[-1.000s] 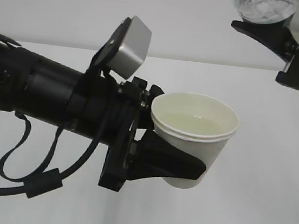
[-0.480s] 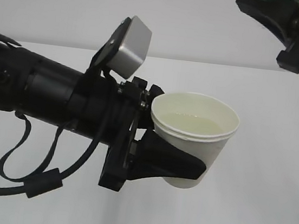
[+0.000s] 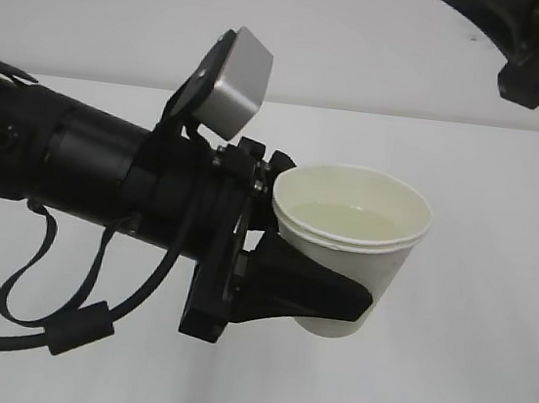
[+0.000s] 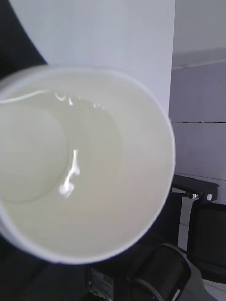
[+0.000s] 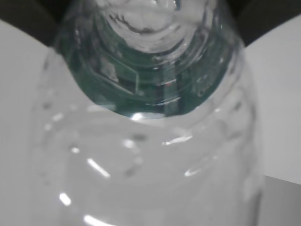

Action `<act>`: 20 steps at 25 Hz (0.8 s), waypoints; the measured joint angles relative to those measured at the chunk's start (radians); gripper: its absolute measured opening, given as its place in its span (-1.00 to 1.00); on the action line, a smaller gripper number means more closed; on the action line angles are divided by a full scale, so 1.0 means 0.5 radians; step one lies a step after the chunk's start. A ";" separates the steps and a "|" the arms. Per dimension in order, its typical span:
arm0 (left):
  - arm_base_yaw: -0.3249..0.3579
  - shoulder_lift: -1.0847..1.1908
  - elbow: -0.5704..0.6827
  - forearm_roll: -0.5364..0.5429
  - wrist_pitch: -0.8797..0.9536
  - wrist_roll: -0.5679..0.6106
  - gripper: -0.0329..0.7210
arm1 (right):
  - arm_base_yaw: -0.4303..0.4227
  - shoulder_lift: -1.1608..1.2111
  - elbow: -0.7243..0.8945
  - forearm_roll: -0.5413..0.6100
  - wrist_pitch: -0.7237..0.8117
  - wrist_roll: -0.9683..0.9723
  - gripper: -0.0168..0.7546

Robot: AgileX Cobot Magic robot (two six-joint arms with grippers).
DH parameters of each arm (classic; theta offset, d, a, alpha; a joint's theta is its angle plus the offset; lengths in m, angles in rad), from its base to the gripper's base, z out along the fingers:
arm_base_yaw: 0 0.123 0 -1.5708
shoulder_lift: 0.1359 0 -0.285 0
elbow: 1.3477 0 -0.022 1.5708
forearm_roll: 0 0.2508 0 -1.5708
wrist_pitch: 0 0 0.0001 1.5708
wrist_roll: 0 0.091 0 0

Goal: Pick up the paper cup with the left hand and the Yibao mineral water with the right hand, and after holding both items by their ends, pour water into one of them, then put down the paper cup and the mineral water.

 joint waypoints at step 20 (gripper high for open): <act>0.000 0.000 0.000 0.000 0.014 0.000 0.27 | 0.000 0.000 0.000 0.210 0.026 0.217 0.27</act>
